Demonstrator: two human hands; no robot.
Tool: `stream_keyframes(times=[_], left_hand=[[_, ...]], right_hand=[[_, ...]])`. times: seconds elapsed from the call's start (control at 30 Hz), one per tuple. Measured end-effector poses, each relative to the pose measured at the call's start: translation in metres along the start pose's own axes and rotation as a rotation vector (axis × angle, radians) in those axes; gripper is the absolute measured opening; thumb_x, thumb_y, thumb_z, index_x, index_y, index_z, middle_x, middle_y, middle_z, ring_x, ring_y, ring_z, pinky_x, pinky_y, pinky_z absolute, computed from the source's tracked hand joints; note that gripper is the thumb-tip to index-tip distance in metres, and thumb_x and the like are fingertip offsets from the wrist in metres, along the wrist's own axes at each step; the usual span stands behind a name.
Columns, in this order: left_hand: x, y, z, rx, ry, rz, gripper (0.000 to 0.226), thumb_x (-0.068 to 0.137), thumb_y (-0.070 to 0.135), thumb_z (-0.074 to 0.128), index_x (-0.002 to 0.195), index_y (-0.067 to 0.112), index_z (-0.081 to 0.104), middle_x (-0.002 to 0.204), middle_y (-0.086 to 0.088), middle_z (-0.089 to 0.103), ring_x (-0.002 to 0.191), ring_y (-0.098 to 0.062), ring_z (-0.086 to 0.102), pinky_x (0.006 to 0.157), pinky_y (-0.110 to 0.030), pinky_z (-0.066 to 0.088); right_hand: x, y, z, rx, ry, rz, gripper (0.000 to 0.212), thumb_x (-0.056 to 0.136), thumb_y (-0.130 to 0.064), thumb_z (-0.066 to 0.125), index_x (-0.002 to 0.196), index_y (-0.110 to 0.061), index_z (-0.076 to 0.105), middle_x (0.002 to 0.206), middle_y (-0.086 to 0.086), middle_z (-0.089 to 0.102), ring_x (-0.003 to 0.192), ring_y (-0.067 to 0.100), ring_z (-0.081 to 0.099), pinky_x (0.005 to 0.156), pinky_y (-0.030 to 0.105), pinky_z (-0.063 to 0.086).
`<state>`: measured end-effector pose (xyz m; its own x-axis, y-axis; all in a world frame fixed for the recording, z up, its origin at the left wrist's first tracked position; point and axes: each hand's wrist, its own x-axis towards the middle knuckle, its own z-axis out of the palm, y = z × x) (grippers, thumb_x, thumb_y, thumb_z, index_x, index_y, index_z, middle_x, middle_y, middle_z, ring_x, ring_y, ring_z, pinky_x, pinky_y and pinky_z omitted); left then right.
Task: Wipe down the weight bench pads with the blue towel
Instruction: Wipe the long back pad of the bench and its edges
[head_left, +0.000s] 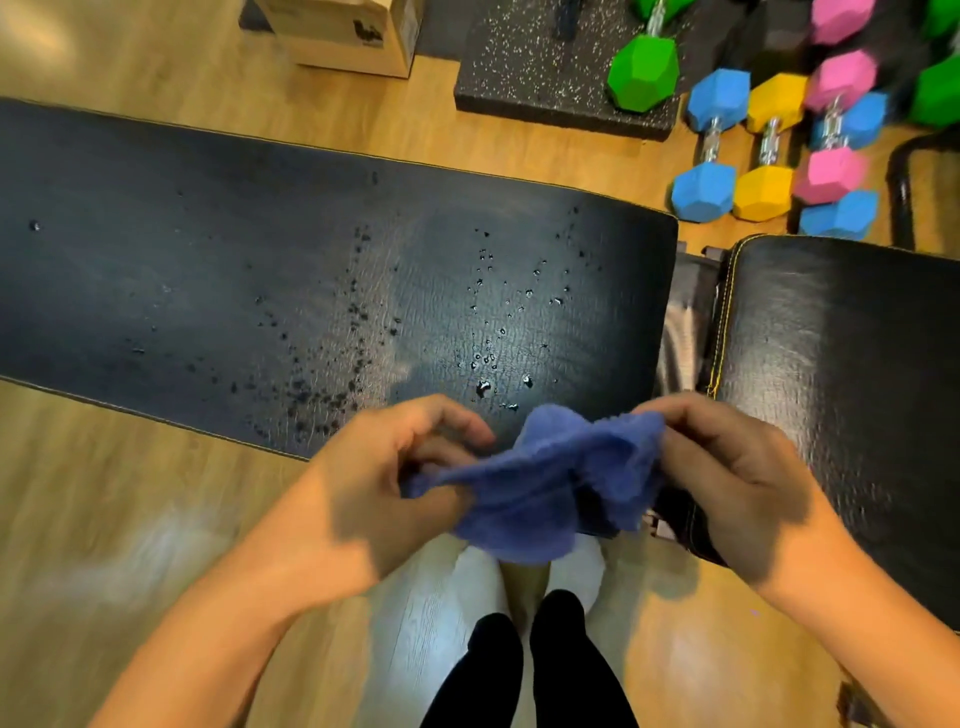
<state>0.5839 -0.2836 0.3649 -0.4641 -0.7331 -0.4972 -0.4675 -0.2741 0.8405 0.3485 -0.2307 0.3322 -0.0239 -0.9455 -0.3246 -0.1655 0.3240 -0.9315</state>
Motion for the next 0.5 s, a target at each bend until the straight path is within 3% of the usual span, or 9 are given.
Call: stream_keyframes(times=[0.07,0.13,0.23,0.3,0.37,0.4,0.43,0.5], left_hand=[[-0.002,0.001,0.001,0.212,0.031,0.055,0.022,0.072,0.012,0.055,0.087,0.022,0.067,0.068,-0.001,0.064,0.061,0.0,0.049,0.054,-0.018,0.039],[-0.001,0.002,0.006,0.277,0.098,0.062,0.025,0.071,0.015,0.046,0.085,0.024,0.065,0.068,-0.004,0.061,0.06,-0.004,0.048,0.055,-0.023,0.039],[0.005,0.0,0.018,0.284,0.183,0.093,0.018,0.079,0.02,0.046,0.09,0.028,0.058,0.072,0.0,0.061,0.064,-0.008,0.052,0.062,-0.021,0.04],[0.008,-0.003,0.024,0.35,0.183,0.144,0.015,0.08,0.021,0.048,0.091,0.03,0.054,0.074,0.01,0.062,0.067,-0.004,0.054,0.063,-0.016,0.04],[0.009,-0.006,0.026,0.435,0.163,0.187,0.012,0.081,0.026,0.05,0.09,0.031,0.054,0.076,0.016,0.061,0.065,0.003,0.051,0.062,-0.01,0.038],[0.008,-0.008,0.026,0.47,0.164,0.202,0.009,0.081,0.03,0.05,0.089,0.031,0.054,0.075,0.016,0.06,0.064,0.006,0.05,0.061,-0.008,0.037],[0.007,-0.009,0.025,0.489,0.179,0.204,0.008,0.081,0.032,0.051,0.087,0.029,0.055,0.074,0.016,0.06,0.063,0.007,0.049,0.061,-0.008,0.037],[0.008,-0.014,0.02,0.492,0.237,0.18,0.007,0.081,0.032,0.057,0.086,0.027,0.057,0.07,0.015,0.061,0.061,0.003,0.053,0.059,-0.011,0.039]], right_hand=[[-0.006,-0.002,0.009,0.221,0.013,0.118,0.017,0.08,-0.023,0.049,0.077,-0.016,0.063,0.064,-0.007,0.062,0.058,0.0,0.051,0.053,0.011,0.039],[-0.012,0.002,0.017,0.238,0.011,0.13,0.02,0.083,-0.025,0.047,0.084,-0.012,0.061,0.066,-0.01,0.062,0.061,-0.003,0.052,0.057,0.008,0.039],[-0.022,0.007,0.018,0.128,-0.081,0.079,0.037,0.08,-0.056,0.058,0.106,-0.03,0.059,0.093,-0.014,0.068,0.083,-0.002,0.061,0.073,0.011,0.045],[-0.027,0.013,0.015,-0.098,-0.204,0.064,0.071,0.062,-0.07,0.068,0.125,-0.048,0.044,0.114,-0.019,0.06,0.104,-0.003,0.058,0.086,0.015,0.045],[-0.033,0.021,0.018,-0.421,-0.262,0.027,0.106,0.051,-0.062,0.077,0.139,-0.055,0.019,0.125,-0.028,0.042,0.113,-0.005,0.049,0.092,0.016,0.041],[-0.034,0.026,0.019,-0.506,-0.228,-0.008,0.109,0.053,-0.051,0.078,0.14,-0.058,0.012,0.123,-0.026,0.04,0.111,-0.004,0.049,0.091,0.016,0.041],[-0.033,0.031,0.018,-0.485,-0.16,-0.04,0.105,0.058,-0.037,0.077,0.14,-0.058,0.015,0.122,-0.022,0.043,0.109,-0.001,0.053,0.09,0.018,0.044],[-0.028,0.033,0.008,-0.256,-0.02,-0.006,0.082,0.065,-0.018,0.071,0.13,-0.054,0.039,0.114,-0.016,0.06,0.099,0.004,0.062,0.084,0.022,0.05]])
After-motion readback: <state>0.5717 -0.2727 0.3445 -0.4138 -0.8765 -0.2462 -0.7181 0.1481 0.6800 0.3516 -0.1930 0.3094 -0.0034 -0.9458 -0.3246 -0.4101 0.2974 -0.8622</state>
